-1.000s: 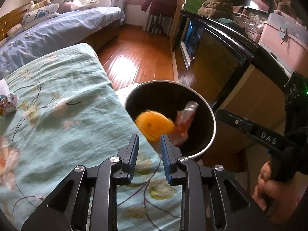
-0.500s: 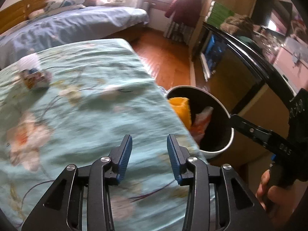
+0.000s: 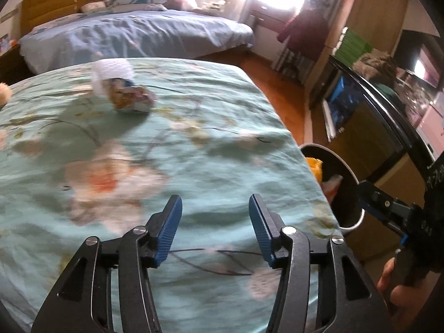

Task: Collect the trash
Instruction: 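Move both open tools to the white foam net and crumpled wrapper on the bedspread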

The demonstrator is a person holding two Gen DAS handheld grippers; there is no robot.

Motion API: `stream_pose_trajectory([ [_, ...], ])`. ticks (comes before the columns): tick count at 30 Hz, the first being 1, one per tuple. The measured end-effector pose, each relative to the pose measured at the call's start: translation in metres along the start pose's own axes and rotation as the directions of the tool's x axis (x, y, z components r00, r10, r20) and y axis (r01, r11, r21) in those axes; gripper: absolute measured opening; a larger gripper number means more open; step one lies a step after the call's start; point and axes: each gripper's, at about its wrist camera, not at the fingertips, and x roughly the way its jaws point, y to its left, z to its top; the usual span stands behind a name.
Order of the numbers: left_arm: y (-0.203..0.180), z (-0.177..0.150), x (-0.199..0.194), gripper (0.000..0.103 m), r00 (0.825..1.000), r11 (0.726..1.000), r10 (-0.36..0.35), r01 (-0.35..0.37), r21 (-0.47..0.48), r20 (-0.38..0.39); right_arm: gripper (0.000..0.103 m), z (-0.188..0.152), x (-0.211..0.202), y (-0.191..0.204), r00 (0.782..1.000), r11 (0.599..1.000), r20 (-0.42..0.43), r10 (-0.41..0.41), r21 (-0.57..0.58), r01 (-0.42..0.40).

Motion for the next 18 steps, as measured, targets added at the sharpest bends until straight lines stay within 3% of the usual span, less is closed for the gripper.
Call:
stream_pose_trajectory([
  [18, 0.049, 0.003, -0.017, 0.064, 0.997, 0.995, 0.067, -0.063, -0.077, 0.049, 0.097, -0.006, 0.028, 0.061, 0.999, 0.983, -0.018, 0.049, -0.177, -0.051],
])
